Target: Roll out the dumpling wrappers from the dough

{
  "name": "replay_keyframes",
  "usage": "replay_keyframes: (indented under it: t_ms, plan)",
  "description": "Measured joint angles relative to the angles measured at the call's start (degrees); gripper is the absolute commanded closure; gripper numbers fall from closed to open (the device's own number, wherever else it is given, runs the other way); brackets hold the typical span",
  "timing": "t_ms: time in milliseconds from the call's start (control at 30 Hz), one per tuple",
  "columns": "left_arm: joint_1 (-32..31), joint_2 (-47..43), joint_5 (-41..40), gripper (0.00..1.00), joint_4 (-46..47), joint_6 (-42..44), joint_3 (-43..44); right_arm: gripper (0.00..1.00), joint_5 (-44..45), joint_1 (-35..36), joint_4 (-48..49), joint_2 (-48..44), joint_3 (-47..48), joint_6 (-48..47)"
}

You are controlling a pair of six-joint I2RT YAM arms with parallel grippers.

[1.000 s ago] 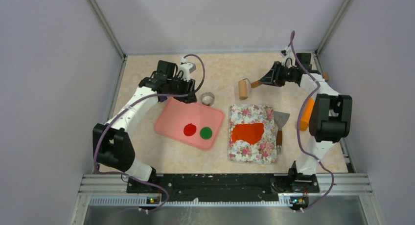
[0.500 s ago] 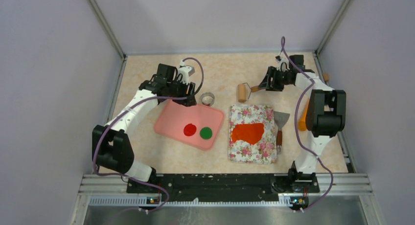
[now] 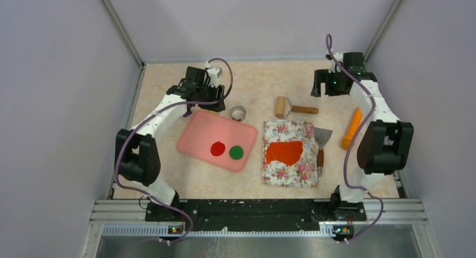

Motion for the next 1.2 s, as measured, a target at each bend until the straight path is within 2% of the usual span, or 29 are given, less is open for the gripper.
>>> replay_keyframes:
  t_ms: [100, 267, 367, 467, 733, 933, 1133, 1200]
  plan:
    - [-0.11, 3.98, -1.57, 0.46, 0.98, -1.40, 2.56, 0.18, 0.87, -0.63, -1.60, -6.12, -0.15, -1.88]
    - [-0.68, 11.15, -2.01, 0.46, 1.84, -2.56, 6.84, 0.23, -0.24, -1.33, -5.22, -20.06, -5.64, -4.68]
    - [-1.22, 14.53, -1.75, 0.47, 1.90, -2.95, 8.31, 0.30, -1.18, -1.33, -9.49, -25.79, -8.33, -5.81]
    - [-1.92, 17.57, -1.84, 0.48, 1.92, -3.63, 9.88, 0.38, -2.34, -1.33, -13.38, -29.00, -9.49, -6.45]
    - [-3.50, 25.55, -5.01, 0.54, 1.62, -5.09, 15.87, 0.39, -5.16, -1.33, -19.41, -31.34, -9.84, -6.38]
    - [-3.89, 27.82, -7.21, 0.70, 1.46, -5.99, 17.00, 0.39, -5.09, -1.33, -20.17, -34.27, -11.39, -5.62]
    - [-4.37, 27.85, -7.87, 1.00, 1.03, -6.71, 17.70, 0.39, -4.90, -1.33, -20.20, -35.76, -14.16, -5.16]
    - [-4.63, 27.85, -7.91, 1.00, 1.03, -6.58, 18.01, 0.39, -4.87, -1.33, -20.13, -35.87, -15.08, -5.16]
